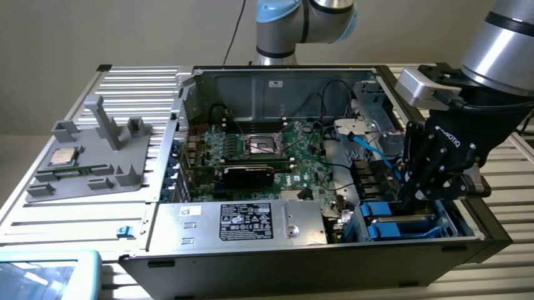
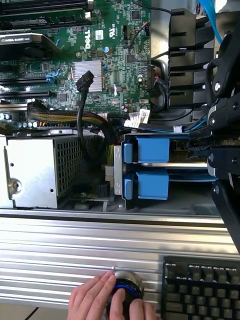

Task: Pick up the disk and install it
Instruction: 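Insert the first disk wire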

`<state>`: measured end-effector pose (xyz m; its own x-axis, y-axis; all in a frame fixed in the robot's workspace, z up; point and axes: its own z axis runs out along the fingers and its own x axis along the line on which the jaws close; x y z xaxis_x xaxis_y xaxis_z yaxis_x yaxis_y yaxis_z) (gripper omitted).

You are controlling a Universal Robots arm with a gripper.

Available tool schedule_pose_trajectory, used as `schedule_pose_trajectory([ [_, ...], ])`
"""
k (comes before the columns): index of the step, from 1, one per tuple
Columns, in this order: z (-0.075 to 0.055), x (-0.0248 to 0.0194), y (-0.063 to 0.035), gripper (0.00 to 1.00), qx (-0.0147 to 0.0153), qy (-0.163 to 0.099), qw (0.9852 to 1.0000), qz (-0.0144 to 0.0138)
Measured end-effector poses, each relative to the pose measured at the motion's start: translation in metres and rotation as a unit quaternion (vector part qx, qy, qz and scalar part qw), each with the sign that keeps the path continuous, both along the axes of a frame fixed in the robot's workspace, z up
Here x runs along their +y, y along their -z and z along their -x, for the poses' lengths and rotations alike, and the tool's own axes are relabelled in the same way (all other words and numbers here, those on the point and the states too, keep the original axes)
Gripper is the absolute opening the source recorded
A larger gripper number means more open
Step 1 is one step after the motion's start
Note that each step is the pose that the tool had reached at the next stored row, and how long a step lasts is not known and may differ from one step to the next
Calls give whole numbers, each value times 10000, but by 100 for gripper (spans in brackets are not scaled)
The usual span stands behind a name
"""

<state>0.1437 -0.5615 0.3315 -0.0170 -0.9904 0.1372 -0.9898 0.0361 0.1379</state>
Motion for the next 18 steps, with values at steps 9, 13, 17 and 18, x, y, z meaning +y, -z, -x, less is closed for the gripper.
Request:
schedule_pose_trajectory([
  [9, -10, 0, 15, 17, 0, 26, 10000, 0],
  [13, -15, -1, 21, 17, 0, 41, 10000, 1],
  [17, -16, 0, 35, 17, 0, 56, 10000, 0],
  [18, -16, 0, 35, 17, 0, 59, 10000, 1],
])
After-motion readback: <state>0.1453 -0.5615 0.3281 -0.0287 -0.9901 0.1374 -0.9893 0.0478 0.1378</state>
